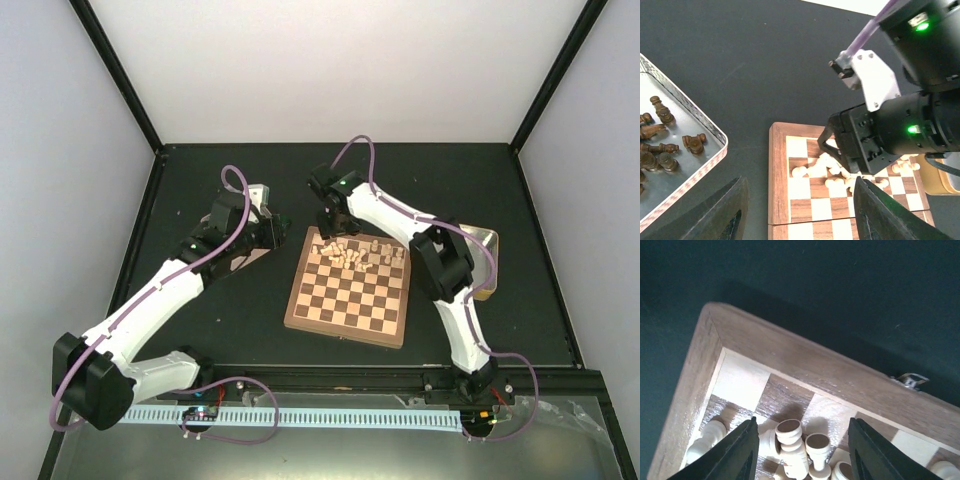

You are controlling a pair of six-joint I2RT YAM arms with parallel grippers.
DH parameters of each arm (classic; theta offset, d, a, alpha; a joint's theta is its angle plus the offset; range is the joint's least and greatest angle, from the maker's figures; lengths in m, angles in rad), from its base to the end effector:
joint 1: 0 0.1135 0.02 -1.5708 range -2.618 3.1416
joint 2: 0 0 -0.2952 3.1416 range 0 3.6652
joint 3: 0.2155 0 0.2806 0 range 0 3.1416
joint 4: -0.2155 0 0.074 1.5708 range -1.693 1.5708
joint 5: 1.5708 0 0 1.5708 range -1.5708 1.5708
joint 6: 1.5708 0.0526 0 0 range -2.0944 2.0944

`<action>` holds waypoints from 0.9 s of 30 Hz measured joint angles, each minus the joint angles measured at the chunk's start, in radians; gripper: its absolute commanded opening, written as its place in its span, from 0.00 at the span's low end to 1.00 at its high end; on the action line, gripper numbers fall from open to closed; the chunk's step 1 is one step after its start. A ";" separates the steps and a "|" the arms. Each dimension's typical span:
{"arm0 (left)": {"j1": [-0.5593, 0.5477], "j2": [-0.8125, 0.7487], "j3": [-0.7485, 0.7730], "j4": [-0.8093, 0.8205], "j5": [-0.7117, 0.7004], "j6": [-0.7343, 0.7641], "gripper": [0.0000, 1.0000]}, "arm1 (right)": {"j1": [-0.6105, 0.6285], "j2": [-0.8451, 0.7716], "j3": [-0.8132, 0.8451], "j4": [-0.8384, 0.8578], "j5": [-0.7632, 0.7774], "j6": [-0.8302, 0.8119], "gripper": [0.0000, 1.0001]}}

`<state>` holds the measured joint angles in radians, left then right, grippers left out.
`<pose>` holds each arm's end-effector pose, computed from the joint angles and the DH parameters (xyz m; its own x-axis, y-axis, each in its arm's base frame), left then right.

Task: Set up the chess pieces on the board
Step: Move the chess piece to the chessboard.

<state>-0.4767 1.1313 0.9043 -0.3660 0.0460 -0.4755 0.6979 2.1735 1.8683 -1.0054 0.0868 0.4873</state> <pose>0.2476 -0.1306 0.3067 -0.6668 -0.1703 -0.7255 0.2103 0.8909 -0.4025 0.3855 0.3174 0.2094 -0.9460 -0.1846 -0.2666 -0.2039 0.9779 0.0464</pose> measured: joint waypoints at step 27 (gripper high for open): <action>0.006 -0.090 0.008 -0.093 0.114 -0.024 0.64 | 0.002 0.067 0.100 -0.128 -0.032 0.000 0.50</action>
<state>-0.4706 1.0409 0.9119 -0.4587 0.1596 -0.4992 0.6998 2.2402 1.9678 -1.1336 0.0544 0.4870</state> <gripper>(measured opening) 0.633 0.499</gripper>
